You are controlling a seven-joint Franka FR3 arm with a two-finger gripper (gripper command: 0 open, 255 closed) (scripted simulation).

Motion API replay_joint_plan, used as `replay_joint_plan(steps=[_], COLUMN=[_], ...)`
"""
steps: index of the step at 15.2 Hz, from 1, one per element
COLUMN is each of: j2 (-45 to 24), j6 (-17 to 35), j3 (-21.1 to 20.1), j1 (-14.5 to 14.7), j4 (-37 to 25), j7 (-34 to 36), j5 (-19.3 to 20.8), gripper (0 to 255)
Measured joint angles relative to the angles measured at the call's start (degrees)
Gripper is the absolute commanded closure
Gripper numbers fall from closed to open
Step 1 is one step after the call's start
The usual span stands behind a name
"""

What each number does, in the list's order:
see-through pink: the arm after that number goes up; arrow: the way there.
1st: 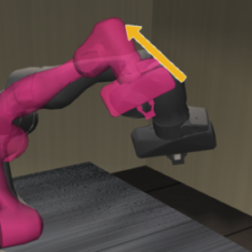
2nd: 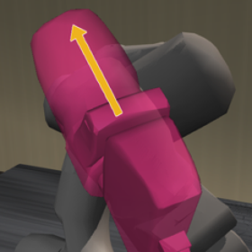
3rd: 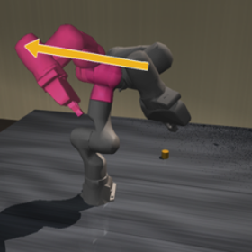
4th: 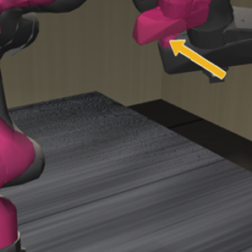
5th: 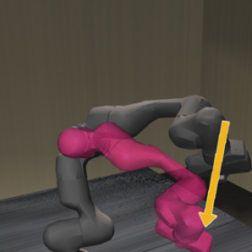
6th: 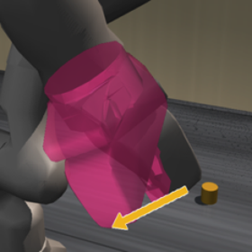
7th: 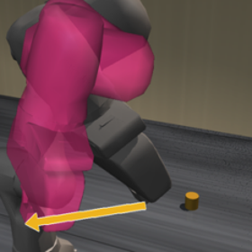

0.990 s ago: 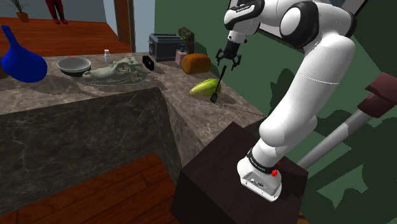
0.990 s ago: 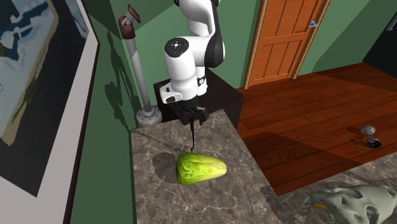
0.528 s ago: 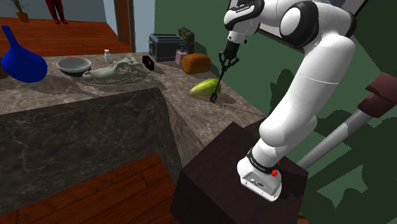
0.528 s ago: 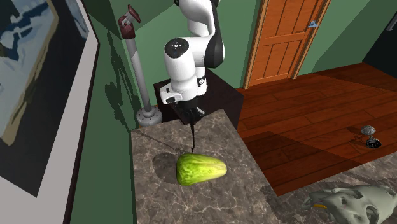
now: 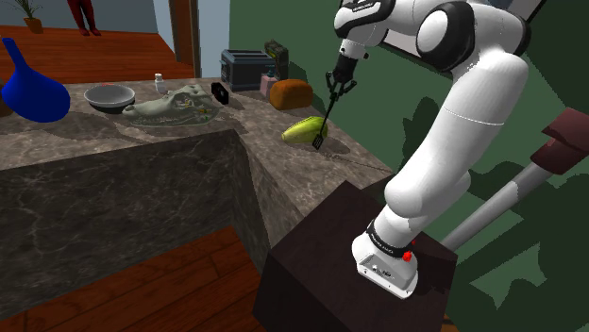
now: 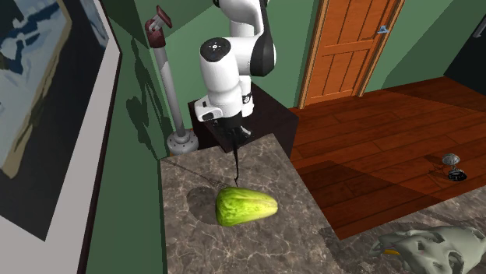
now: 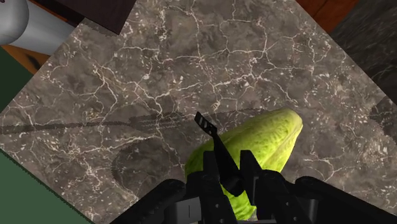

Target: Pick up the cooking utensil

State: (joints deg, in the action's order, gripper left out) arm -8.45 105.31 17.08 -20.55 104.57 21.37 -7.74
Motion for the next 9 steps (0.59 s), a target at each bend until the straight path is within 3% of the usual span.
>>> replay_joint_plan(steps=[9], j2=[1.33], j6=[-6.43], j3=[0.16], j1=[-0.07], j4=[-5.19], j7=[0.71], j5=[0.59], gripper=[255])
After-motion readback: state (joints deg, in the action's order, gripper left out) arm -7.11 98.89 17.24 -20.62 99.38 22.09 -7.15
